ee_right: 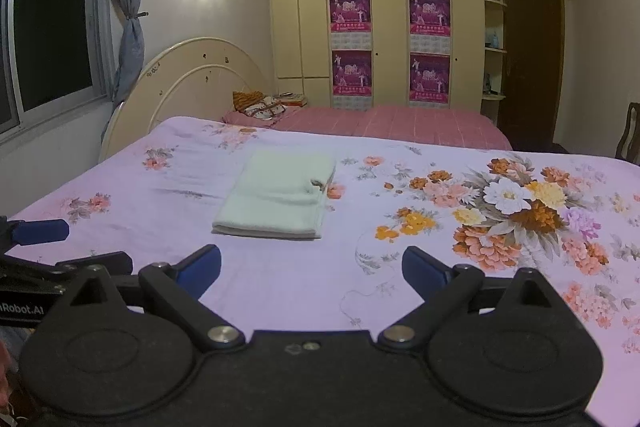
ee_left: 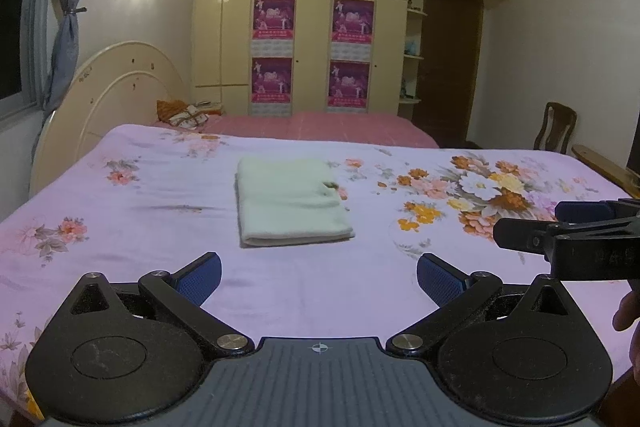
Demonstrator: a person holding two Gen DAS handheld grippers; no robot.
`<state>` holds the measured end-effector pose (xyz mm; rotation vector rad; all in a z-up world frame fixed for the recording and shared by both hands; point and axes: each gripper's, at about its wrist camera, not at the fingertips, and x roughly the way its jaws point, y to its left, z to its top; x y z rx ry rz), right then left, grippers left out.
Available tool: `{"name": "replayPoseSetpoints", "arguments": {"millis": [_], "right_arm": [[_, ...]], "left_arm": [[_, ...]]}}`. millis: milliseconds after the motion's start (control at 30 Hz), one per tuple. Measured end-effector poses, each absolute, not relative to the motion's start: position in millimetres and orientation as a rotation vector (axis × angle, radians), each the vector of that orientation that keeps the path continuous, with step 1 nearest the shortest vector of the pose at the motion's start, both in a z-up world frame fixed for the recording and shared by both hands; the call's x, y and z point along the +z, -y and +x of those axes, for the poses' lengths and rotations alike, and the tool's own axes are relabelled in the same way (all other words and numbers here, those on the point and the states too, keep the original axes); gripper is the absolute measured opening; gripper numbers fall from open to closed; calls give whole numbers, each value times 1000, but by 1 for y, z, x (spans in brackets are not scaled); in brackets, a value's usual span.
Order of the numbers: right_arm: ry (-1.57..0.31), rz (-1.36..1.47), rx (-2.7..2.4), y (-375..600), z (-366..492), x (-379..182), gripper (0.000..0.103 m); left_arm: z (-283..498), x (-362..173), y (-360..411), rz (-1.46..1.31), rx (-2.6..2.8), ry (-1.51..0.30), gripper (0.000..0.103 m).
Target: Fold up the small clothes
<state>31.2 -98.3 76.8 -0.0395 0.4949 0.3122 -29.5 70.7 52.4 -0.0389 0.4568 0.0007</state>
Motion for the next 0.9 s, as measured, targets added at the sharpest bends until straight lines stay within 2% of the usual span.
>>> {"name": "replayPoseSetpoints", "arguments": {"millis": [900], "right_arm": [[-475, -33, 280, 113, 33, 76, 98]], "left_arm": [[-16, 58, -48, -22, -8, -453, 103]]}}
